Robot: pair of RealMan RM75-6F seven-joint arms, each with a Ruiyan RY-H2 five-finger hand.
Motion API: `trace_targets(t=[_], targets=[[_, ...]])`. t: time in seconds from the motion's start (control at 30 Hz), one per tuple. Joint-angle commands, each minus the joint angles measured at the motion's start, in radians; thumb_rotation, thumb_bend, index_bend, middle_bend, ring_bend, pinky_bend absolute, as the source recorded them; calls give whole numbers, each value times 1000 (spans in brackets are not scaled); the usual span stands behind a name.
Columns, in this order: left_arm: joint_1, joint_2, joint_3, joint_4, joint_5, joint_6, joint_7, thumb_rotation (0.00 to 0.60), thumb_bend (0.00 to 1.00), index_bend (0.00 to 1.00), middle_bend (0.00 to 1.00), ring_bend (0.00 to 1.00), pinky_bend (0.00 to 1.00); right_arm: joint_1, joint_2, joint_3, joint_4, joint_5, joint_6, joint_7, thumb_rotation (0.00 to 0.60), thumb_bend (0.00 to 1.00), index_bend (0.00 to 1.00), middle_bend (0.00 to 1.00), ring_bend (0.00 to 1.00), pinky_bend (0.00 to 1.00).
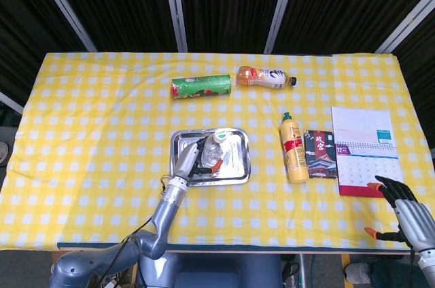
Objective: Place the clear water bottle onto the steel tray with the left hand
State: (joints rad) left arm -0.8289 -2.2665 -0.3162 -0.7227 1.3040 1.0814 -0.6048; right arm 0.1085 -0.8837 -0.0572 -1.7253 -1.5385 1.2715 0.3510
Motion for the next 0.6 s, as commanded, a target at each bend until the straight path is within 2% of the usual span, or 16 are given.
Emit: trace_targets(t=[0.03,0.1,0.17,0.27,0.37,0.6], targets=[[10,5,15,12,17,6,-6,600,518,489,454,186,279,1,-1,-1,-2,-3,-2,-2,600,158,213,98,61,45],[13,12,24,12,26,4,-2,600,482,398,362,101,183,2,-1,-2,-4,-5,-3,-4,600,159,213,98,61,45],[14,26,44,5,40,-14,8,600,413,283,227,15,70,3,-2,-2,-6,-5,-4,-5,600,158,213,98,61,45],[16,45,62,-11,51,-30,33,600,344,179,107,0,4,3,-2,-2,-5,-2,-6,-6,600,158,213,98,61,45],[19,53,60,-25,49,-31,61,600,324,135,67,0,0,3,-1,-2,-4,-1,-7,-1,600,158,213,98,61,45],[40,89,58,-76,45,-24,95,600,317,113,51,0,0,3,3,-3,-6,-1,-5,0,600,157,227,98,61,45]])
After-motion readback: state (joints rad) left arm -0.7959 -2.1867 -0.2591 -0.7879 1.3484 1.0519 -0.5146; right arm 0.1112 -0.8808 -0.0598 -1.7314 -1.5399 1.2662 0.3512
